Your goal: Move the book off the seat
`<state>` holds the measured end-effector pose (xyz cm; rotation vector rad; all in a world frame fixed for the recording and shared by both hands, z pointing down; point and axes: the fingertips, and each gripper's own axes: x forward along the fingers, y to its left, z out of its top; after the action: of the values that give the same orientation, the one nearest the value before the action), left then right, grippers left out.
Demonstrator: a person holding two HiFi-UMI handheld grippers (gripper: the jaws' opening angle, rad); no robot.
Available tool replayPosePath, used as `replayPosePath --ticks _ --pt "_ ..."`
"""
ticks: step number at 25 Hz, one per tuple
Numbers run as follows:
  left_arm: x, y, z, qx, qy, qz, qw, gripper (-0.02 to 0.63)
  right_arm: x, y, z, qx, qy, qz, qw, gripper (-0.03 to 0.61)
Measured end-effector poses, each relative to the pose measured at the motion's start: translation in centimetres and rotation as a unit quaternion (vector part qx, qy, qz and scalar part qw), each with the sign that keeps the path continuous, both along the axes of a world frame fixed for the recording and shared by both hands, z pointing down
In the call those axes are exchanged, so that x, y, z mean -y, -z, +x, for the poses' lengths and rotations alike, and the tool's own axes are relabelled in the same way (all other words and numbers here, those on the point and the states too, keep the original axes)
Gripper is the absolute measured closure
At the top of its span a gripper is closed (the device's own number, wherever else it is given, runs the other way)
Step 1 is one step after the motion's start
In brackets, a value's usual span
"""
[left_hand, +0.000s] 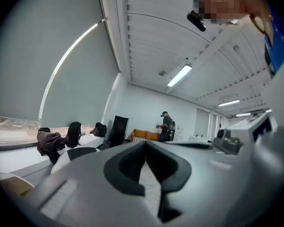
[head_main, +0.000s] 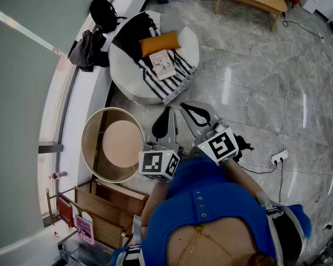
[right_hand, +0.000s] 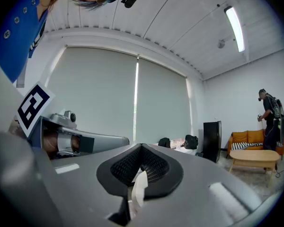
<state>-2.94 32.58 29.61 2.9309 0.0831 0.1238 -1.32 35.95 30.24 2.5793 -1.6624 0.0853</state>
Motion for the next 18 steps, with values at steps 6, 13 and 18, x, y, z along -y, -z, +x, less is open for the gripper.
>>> replayPosePath --ticks 6,13,18 --pt "0.1 -0.2 1.1 -0.005 0.007 -0.016 0.9998 0.611 -1.3 0.5 2.1 0.01 -0.015 0.035 0.999 0.578" --pt "3.7 -1.1 2.8 0.0 0.049 -0.021 0.9986 0.611 -2.0 -0.9 6.6 0.04 -0.038 0.024 0.998 0.578" --pt "8.2 -2.9 6.1 0.016 0.068 -0.034 0.997 0.611 0.7 -2.2 10.5 0.056 -0.036 0.023 0.998 0.578"
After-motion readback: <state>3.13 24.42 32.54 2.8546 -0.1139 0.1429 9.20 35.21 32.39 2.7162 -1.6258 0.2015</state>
